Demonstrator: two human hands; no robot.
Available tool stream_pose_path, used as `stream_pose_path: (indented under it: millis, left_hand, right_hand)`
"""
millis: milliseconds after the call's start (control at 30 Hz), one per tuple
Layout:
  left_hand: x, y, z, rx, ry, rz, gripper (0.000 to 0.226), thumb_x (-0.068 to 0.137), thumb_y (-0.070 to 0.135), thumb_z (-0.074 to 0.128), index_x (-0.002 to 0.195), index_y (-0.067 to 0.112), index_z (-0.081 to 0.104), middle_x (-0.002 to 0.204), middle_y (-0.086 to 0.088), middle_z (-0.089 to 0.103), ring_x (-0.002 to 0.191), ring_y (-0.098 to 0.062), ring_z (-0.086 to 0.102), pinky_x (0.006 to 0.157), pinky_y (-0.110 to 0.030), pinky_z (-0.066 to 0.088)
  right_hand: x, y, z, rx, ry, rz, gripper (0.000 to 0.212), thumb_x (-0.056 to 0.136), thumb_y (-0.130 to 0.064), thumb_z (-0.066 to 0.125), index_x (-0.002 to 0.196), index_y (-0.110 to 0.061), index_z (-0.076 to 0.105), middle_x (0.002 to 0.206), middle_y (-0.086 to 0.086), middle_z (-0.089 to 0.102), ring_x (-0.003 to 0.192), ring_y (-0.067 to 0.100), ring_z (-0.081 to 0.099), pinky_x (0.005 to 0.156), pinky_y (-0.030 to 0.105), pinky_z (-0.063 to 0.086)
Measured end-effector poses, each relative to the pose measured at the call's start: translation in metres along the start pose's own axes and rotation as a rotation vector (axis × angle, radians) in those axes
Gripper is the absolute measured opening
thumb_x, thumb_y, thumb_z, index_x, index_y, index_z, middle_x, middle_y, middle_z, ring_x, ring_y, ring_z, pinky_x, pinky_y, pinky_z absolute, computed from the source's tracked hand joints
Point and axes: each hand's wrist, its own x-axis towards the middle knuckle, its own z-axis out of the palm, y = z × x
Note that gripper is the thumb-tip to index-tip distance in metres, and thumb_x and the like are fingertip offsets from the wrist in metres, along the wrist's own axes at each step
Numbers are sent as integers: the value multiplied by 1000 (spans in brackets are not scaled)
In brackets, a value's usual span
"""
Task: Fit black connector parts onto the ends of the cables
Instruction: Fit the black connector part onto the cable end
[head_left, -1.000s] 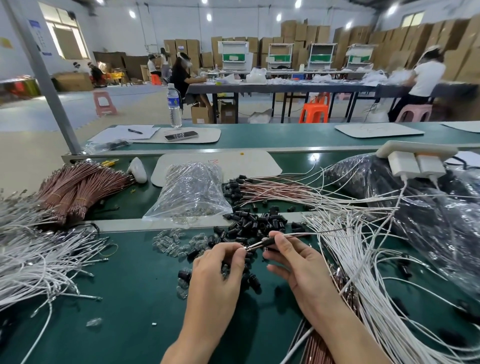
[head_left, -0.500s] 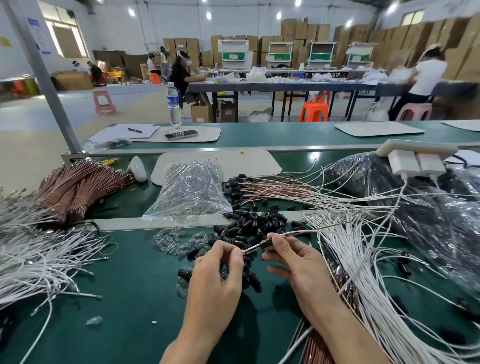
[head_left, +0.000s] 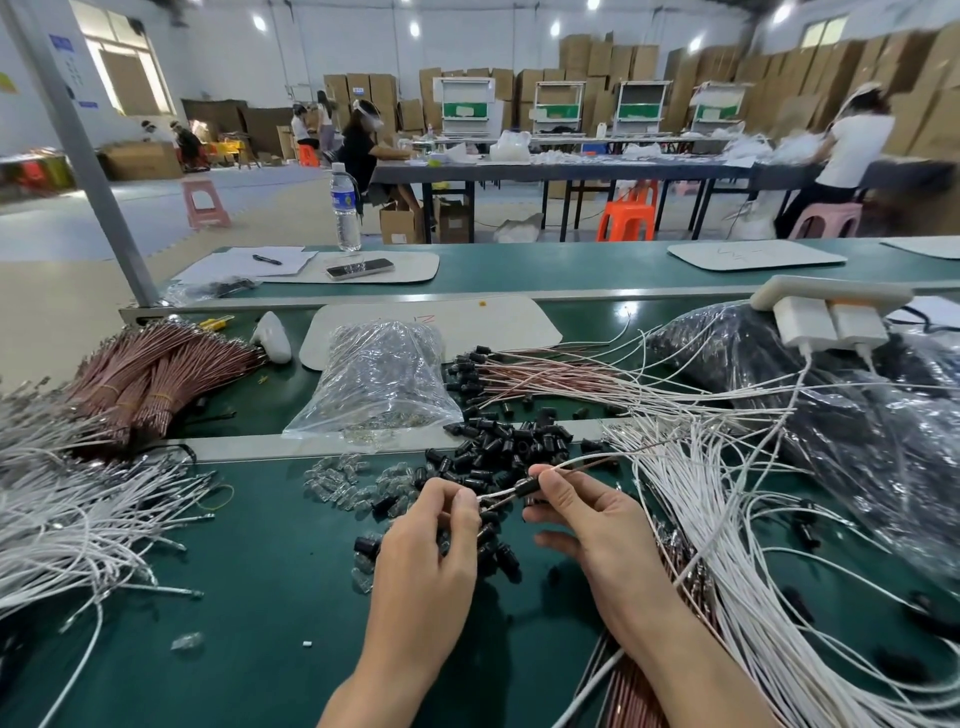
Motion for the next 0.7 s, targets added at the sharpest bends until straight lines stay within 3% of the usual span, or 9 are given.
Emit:
stream_pose_path:
  millis: [433,567,700]
  left_hand:
    - [-2,1,0,64,-51,29,29,103,51,38,82,34,50,59,5,52,51,-12,45,51,-30,34]
    - [-3,-2,1,112,-65,15,32,103,57,31,83,38,47,68,9,58,68,-9,56,63,-34,45]
    - [-2,-2,2,94,-69,11,27,103,56,30,84,43,45,79,14,60,72,-9,55,64,-29,40]
  right_hand:
    - [0,-1,0,19,3,4,37,68,-47,80,96,-23,82,86,5,77,76,16,74,60,22,56]
    - [0,-1,-1,37,-7,7,38,67,-48,79,96,-24,82,86,3,77,75,16,73,59,23,56]
    - [-1,-1,2,90,-93,62,38,71,-44,77,103,-24,81,96,6,76,80,19,73,61,25,58]
